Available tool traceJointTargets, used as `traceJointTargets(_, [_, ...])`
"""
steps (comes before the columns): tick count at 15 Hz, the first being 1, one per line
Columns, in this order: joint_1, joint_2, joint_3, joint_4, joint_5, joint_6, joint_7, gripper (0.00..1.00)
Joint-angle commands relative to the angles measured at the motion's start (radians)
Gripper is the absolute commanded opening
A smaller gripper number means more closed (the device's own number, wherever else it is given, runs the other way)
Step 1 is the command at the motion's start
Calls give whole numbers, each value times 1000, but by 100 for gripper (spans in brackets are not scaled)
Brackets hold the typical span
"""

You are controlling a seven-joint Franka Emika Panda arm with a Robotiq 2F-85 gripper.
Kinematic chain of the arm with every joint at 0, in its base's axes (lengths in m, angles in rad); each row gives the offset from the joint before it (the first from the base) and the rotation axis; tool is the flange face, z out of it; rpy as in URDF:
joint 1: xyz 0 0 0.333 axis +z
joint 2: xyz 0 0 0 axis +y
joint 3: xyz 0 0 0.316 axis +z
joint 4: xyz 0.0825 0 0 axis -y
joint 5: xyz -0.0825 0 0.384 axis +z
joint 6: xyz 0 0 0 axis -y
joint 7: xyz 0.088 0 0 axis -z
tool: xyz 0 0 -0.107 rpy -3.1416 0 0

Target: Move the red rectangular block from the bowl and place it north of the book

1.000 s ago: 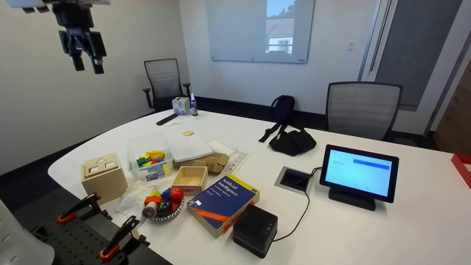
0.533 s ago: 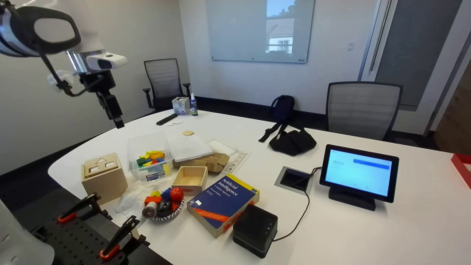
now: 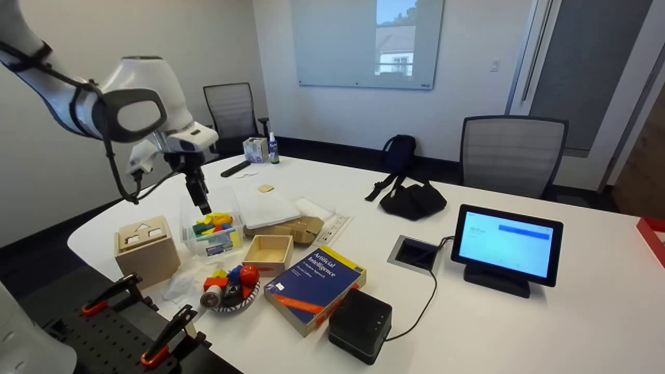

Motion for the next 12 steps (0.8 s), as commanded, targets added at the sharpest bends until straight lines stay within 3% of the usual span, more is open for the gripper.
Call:
traceJointTargets(1, [21, 211, -58, 1, -5, 161, 23, 100])
traceJointTargets(5, [95, 397, -131, 11, 78, 268, -19, 100])
traceJointTargets(12, [108, 590, -69, 39, 224, 352, -48, 100])
